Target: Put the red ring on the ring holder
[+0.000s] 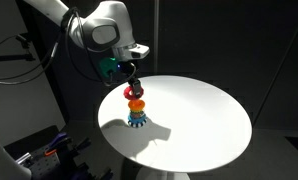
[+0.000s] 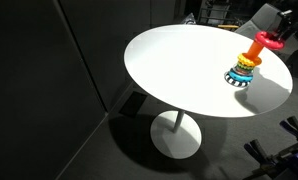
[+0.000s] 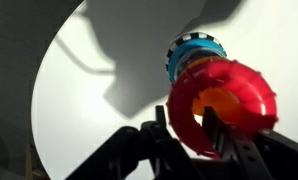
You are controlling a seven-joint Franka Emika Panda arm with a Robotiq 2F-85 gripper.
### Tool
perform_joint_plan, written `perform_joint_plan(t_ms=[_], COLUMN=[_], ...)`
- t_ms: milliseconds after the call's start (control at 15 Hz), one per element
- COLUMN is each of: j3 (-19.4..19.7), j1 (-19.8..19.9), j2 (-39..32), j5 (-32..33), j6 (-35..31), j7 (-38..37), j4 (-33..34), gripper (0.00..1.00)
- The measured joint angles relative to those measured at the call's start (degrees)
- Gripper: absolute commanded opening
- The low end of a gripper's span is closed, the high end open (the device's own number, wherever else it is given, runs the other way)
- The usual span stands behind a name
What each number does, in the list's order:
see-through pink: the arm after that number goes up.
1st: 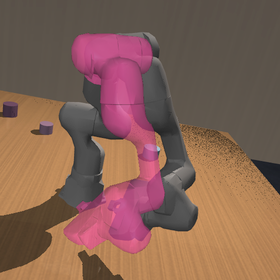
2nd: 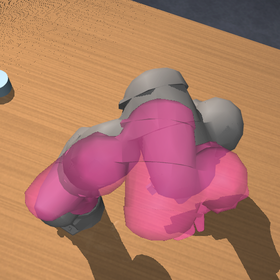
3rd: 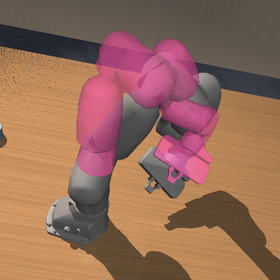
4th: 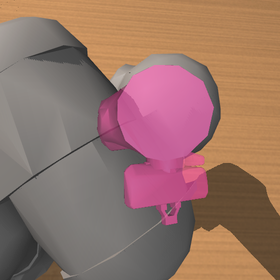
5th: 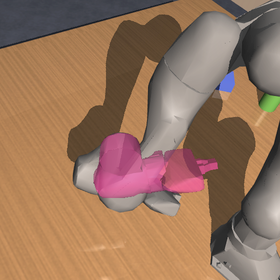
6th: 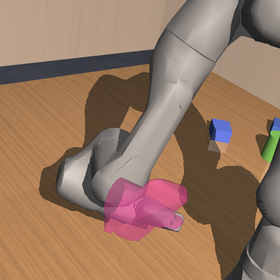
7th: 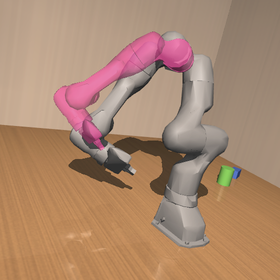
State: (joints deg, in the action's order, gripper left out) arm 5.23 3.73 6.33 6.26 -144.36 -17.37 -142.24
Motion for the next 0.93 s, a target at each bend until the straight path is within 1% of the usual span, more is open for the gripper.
perform_joint_plan(t_ms=[67, 200, 267, 933], j3=[0.0, 0.0, 0.0, 0.0], j1=[0.01, 0.03, 0.05, 0.35], j2=[-0.18, -0.54, -0.66, -0.88], j5=[-0.01, -0.01, -0.01, -0.13], j6=[0.0, 0.0, 0.0, 0.0], j7=[0.01, 0.01, 0.01, 0.01], j4=[0.0, 0.0, 0.0, 0.0], gripper=[0.81, 0.98, 1.0, 1.0])
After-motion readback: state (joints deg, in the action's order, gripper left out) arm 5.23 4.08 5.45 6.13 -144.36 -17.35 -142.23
